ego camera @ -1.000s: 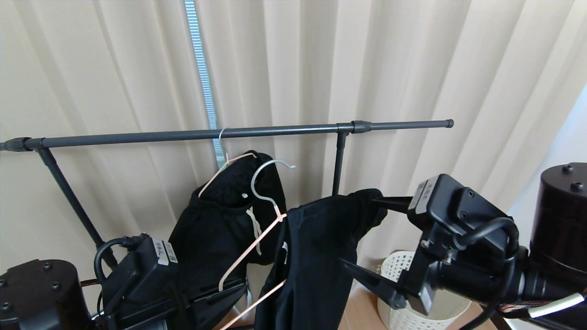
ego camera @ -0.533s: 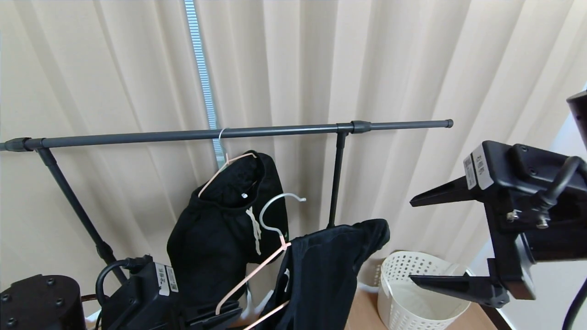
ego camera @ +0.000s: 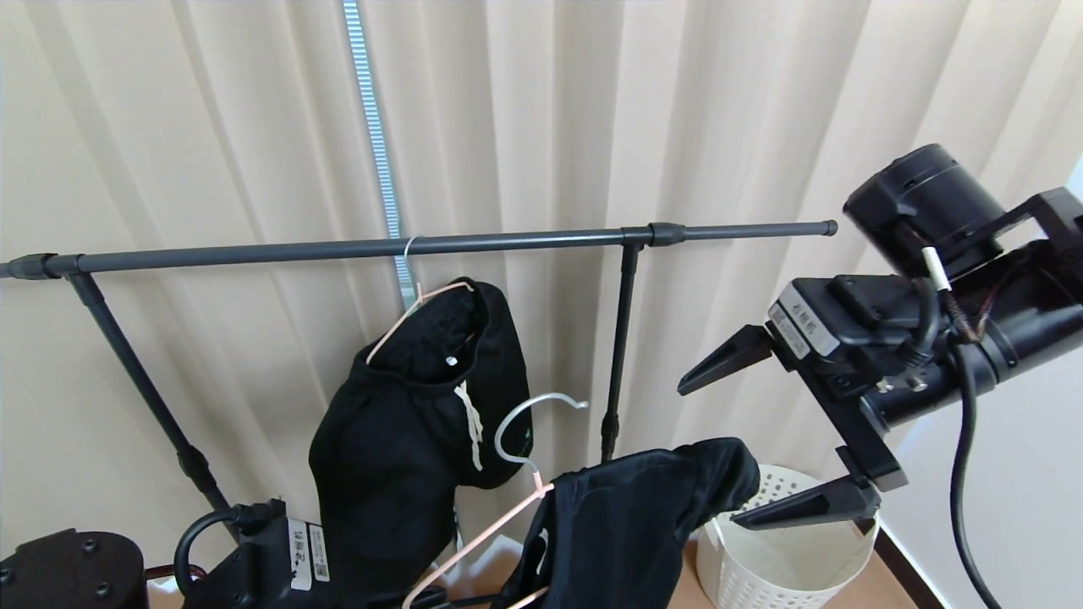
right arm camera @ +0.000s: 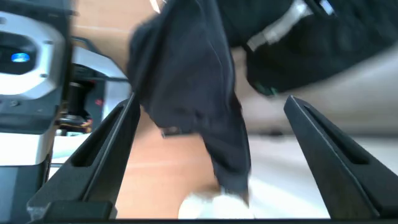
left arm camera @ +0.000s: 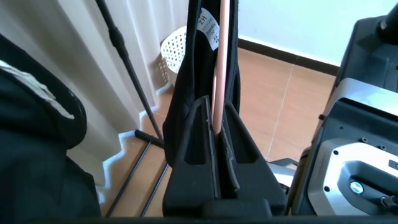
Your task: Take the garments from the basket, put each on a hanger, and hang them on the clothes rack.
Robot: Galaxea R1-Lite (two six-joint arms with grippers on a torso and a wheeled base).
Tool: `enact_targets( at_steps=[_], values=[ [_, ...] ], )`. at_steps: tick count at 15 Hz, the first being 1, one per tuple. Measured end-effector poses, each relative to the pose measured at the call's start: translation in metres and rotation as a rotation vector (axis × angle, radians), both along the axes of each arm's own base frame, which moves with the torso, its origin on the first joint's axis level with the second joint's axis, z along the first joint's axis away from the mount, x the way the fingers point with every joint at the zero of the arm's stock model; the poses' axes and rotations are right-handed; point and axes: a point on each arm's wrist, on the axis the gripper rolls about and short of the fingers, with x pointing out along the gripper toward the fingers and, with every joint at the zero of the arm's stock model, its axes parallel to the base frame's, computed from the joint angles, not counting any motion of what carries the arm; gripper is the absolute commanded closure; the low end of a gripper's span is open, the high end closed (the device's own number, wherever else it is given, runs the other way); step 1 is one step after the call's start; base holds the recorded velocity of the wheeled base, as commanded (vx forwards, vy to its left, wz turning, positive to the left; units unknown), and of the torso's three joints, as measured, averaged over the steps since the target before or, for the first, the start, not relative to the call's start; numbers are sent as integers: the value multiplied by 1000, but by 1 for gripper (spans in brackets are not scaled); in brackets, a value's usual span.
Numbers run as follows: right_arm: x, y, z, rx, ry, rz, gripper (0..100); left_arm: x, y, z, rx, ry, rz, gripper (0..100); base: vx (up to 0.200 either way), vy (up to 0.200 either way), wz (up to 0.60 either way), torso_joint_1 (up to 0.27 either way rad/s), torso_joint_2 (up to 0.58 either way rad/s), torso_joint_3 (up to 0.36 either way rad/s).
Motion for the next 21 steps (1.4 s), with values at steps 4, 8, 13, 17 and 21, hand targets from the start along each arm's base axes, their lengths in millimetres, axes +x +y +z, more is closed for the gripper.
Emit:
enact_targets(
  at_steps=[4,8,13,17,21],
  values=[
    [14,20,-22,-30,72,30,0,0,-1,2,-7,-16,-6,100,0,0,0,0,0,0],
    [24,40,-37,-53,114,57,0,-1,0,2,-7,-17,-6,100,0,0,0,0,0,0],
    [35,55,-51,-74,145,67,0,0,-1,2,-8,-18,-6,100,0,0,0,0,0,0],
    [37,58,-54,-78,153,70,0,0,-1,2,-8,-18,-5,100,0,0,0,0,0,0],
    [37,60,-56,-81,160,69,100,0,-1,2,-9,-18,-4,100,0,0,0,0,0,0]
  ],
)
